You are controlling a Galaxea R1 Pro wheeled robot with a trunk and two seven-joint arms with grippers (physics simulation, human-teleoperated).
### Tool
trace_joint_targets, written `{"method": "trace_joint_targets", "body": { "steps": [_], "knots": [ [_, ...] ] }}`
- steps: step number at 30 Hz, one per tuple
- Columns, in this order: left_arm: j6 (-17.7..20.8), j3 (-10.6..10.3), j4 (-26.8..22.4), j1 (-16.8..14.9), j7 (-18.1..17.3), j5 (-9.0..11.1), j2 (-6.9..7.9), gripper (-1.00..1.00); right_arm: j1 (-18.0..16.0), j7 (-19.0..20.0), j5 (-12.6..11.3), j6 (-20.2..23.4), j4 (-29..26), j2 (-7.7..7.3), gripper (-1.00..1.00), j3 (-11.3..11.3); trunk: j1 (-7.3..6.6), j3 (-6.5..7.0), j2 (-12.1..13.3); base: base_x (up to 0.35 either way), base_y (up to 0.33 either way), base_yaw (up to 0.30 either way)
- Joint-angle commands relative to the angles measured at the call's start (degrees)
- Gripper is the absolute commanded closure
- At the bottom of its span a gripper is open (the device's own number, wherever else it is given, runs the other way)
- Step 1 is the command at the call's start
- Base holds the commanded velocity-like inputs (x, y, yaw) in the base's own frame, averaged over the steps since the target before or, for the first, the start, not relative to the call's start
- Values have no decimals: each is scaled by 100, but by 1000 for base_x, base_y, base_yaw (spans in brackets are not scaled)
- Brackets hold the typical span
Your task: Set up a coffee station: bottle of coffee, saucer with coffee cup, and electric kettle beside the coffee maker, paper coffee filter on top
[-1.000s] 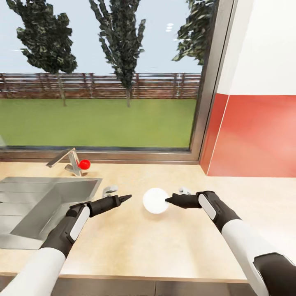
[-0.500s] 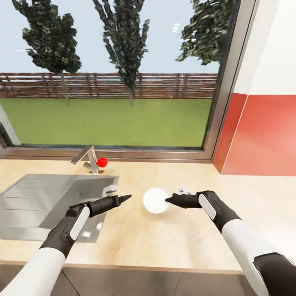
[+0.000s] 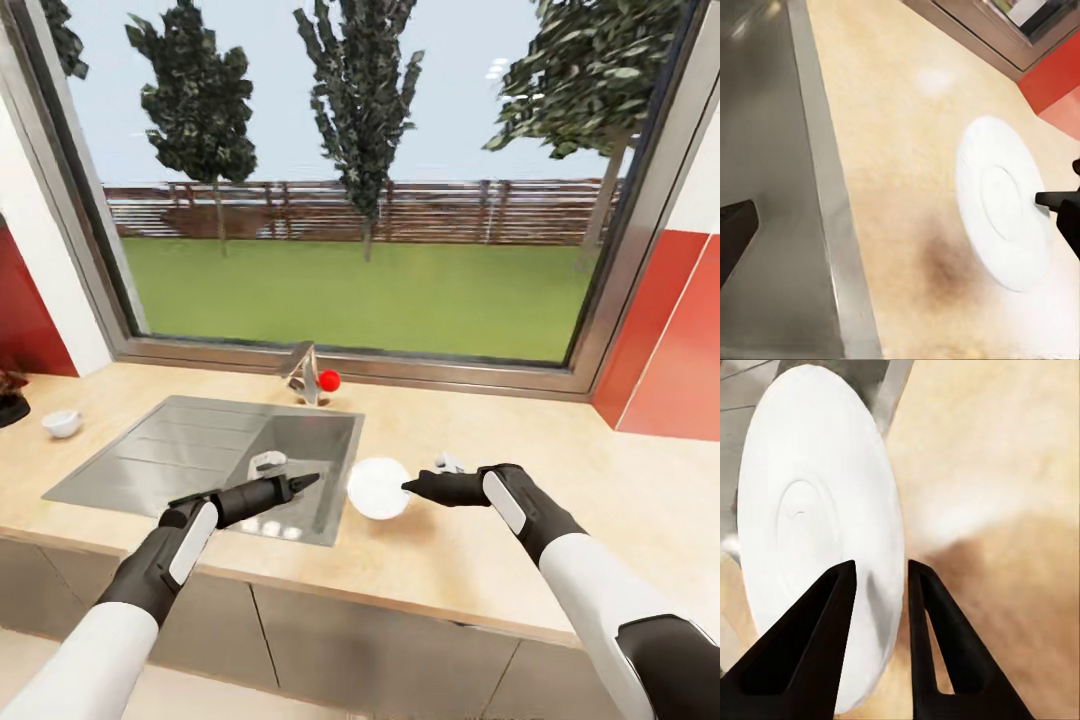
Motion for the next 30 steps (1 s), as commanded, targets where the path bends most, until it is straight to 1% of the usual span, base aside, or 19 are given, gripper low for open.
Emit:
{"method": "trace_joint_targets", "body": {
  "steps": [1, 4, 5, 6, 7, 10, 11, 13, 14, 16, 17, 20, 23, 24, 26, 27, 28, 29, 30],
  "knots": [
    [42, -12, -1, -6, 9, 47, 4, -100, -6, 16, -8, 19, -6, -6, 100, 20, 1, -5, -12, -219, 260, 211],
    [44, -8, -1, -6, 7, 43, 38, -100, -6, 17, -11, 18, -6, -6, 100, 20, 1, 16, -12, -224, 255, 202],
    [57, -5, -4, -6, -2, 46, 247, -100, -6, 16, -13, 17, -6, -6, 100, 20, 1, 24, -12, -230, 246, 196],
    [61, -4, -5, -6, -6, 54, 336, -100, -5, 16, -13, 17, -6, -6, 100, 20, 1, 31, -12, -231, 245, 196],
    [69, -4, -4, -6, -15, 74, 585, -100, -4, 17, -13, 16, -6, -6, 100, 20, 1, 38, -12, -232, 242, 196],
    [75, 11, 18, 81, -260, 115, 1116, -100, -5, 13, -13, 18, -6, -6, 100, 20, 1, 60, -12, -244, 239, 195],
    [66, 30, 88, 266, -675, 120, 1393, -100, -6, 12, -12, 20, -6, -6, 100, 20, 1, 67, -12, -263, 234, 194],
    [46, 151, 226, 414, -1413, 110, 1672, -100, -7, 14, -11, 18, -6, -6, 100, 20, 1, 82, -12, -266, 233, 194],
    [-12, 472, 484, 461, -1855, 85, 1811, -100, -6, 13, -12, 17, -6, -6, 100, 20, 1, 89, -12, -269, 233, 194],
    [-208, 876, 888, 481, -2049, 51, 1911, -100, -6, 15, -13, 16, -6, -6, 100, 20, 1, 104, -12, -269, 232, 194],
    [-497, 1092, 1333, 488, -2114, -20, 2017, -100, -7, 14, -12, 17, -6, -6, 100, 20, 1, 111, -12, -261, 231, 194],
    [-1133, 1265, 2239, 493, -2168, -139, 2217, -100, -6, 15, -13, 17, -6, -6, 100, 20, 1, 133, -12, -238, 231, 194],
    [-1892, 1312, 3309, 495, -2126, -184, 2312, -100, -4, 15, -12, 20, -6, -6, 100, 20, 1, 155, -12, -197, 230, 193],
    [-2117, 1316, 3625, 495, -2050, -188, 2325, -100, -5, 16, -11, 20, -6, -6, 100, 20, 1, 163, -12, -183, 230, 186],
    [-2670, 1315, 4336, 495, -1515, -193, 2343, -100, -6, 17, -13, 23, -6, -6, 100, 12, 1, 173, -12, -180, 228, 114],
    [-3074, 1296, 4756, 495, -604, -195, 2329, -100, -6, 17, -13, 24, -6, -6, 100, 0, 1, 175, -12, -187, 222, 41],
    [-3208, 1279, 4866, 497, -84, -198, 2301, -100, -3, 17, -14, 22, -19, -1, 100, -5, 1, 176, -12, -193, 219, 26],
    [-3323, 1263, 4962, 500, 746, -209, 2190, -100, -5, 15, -14, 19, -110, 2, 100, -10, 1, 176, -12, -199, 216, 13],
    [-3363, 1256, 4998, 502, 1352, -213, 2086, -100, -4, 16, -14, 19, -221, 5, 100, -7, 1, 177, -12, -199, 211, 9]
  ]
}}
